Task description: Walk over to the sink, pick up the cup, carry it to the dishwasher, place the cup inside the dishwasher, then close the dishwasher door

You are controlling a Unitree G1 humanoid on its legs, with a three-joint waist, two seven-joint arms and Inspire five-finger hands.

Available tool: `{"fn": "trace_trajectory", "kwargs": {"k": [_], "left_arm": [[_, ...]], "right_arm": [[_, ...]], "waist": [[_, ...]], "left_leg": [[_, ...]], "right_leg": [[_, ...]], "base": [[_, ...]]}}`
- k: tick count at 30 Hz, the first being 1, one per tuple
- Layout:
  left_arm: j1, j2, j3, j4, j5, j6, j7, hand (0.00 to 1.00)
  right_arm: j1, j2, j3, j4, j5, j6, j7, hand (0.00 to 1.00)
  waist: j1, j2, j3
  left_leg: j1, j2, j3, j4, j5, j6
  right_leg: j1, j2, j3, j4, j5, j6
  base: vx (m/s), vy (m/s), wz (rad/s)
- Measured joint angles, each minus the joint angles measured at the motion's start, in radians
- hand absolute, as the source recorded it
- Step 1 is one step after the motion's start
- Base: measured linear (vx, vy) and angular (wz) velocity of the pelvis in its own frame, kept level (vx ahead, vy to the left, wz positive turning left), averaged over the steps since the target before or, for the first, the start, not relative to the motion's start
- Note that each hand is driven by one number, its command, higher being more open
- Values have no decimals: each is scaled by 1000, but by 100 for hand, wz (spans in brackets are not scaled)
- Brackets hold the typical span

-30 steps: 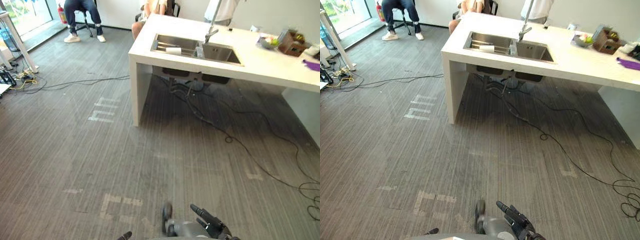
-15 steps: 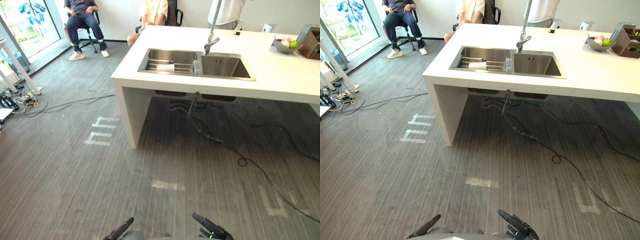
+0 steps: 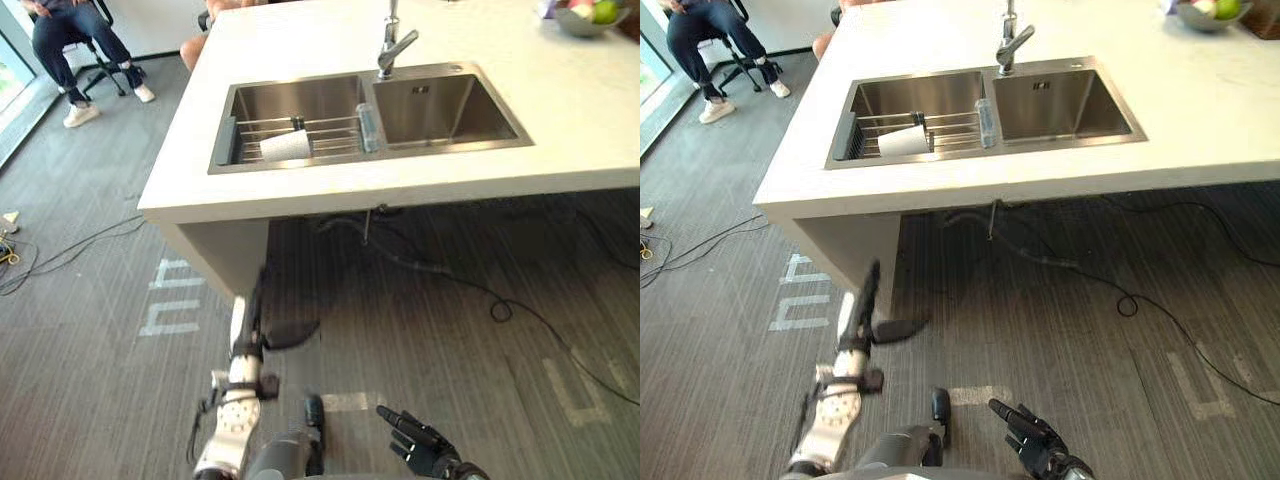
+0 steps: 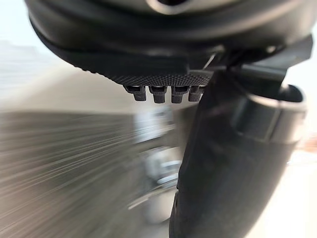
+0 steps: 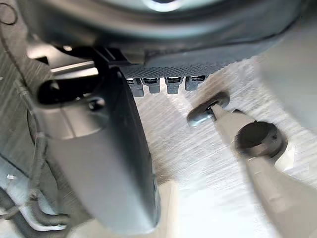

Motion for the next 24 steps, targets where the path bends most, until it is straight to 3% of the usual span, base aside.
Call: {"fn": "trace_trajectory", "kwargs": {"k": [1,2,3,4,5,7,9,10,11,12,13,15,17,18,20,21,24], "left_arm": [[-3,17,0,-60,10,-10,15,100],[-17,37,4,-171,27,-44,41,100],[-26,40,14,-224,27,-63,50,100],[-47,42,38,-298,28,-97,74,100],[-60,39,47,-343,33,-127,118,100],[-81,38,61,-383,78,-167,206,100],[-91,37,79,-410,110,-182,271,100],[-91,39,95,-427,121,-193,310,100],[-92,49,116,-449,123,-203,345,100],[-99,66,124,-457,123,-205,357,100],[-89,44,130,-444,138,-216,380,100],[-105,50,83,-435,166,-195,356,100],[-108,64,26,-427,221,-155,268,100],[-106,74,15,-419,224,-143,239,100],[-111,122,-3,-411,235,-64,124,100],[-112,173,-3,-407,234,8,19,100],[-111,269,-4,-357,243,157,-159,100]], "right_arm": [[8,5,-1,-12,0,-2,-3,100],[21,4,0,-38,1,-9,-3,100],[21,2,1,-48,1,-13,-3,100],[21,-6,2,-75,0,-23,-4,100],[20,-20,7,-99,0,-35,-6,100],[8,-29,29,-118,1,-54,-16,100],[-5,-25,51,-129,-1,-57,-26,100],[-9,-20,78,-132,-2,-54,-31,100],[0,-7,118,-146,-9,-37,-36,100],[12,6,132,-155,-8,-26,-39,100],[-3,3,134,-154,-10,-14,-47,100],[-11,2,124,-150,-11,11,-55,100],[-14,-7,118,-148,-22,57,-56,100],[-11,-13,119,-151,-34,67,-55,100],[-6,-25,130,-165,-56,96,-40,100],[-9,-35,132,-164,-57,122,-35,100],[-7,-53,137,-163,-58,154,-21,100]], "waist": [[0,-5,-8],[-6,-5,-11],[-2,-10,-14],[-4,-11,-24],[-18,9,-36],[-30,25,-39],[-30,34,-33],[-30,33,-33],[-30,5,-49],[-30,-29,-60],[-24,20,-59],[-23,21,-43],[-23,45,-37],[-20,44,-40],[-28,58,-46],[-28,63,-47],[-19,65,-47]], "left_leg": [[29,0,-5,0,-25,-1],[85,3,-16,-7,-66,-2],[109,-1,-13,-8,-85,1],[150,-9,-12,-10,-121,1],[189,4,-16,-13,-147,-2],[245,36,-24,-25,-162,-9],[298,81,-19,-25,-176,-31],[334,109,-6,-18,-202,-72],[357,115,11,6,-253,-123],[362,101,13,24,-284,-138],[360,160,21,70,-319,-150],[334,153,-4,63,-330,-157],[320,167,1,10,-279,-145],[323,179,4,16,-279,-146],[319,195,4,13,-279,-145],[312,202,8,-1,-276,-147],[308,191,30,-13,-271,-146]], "right_leg": [[-33,-15,-38,82,75,6],[-107,-70,-110,271,215,1],[-155,-115,-142,387,225,-26],[-246,-203,-192,557,147,-125],[-324,-253,-217,617,85,-134],[-403,-290,-259,548,1,-113],[-446,-286,-300,368,-29,-106],[-452,-266,-327,204,-24,-99],[-441,-243,-319,-60,56,-103],[-442,-240,-289,-164,158,-120],[-426,-189,-267,-140,144,-135],[-385,-163,-207,-197,145,-133],[-318,-107,-213,-271,149,-126],[-304,-95,-206,-296,157,-118],[-257,-62,-216,-407,211,-114],[-223,-40,-214,-515,271,-115],[-167,-28,-200,-669,360,-111]], "base": [[520,94,4],[422,69,-5],[519,60,-10],[494,30,-10],[485,13,-2],[466,-58,10],[444,-156,1],[452,-245,-10],[459,-266,-5],[471,-281,-16],[404,-230,-6],[285,-174,0],[161,-117,-19],[104,-71,-20],[43,-27,-6],[9,1,-8],[-14,57,-14]]}}
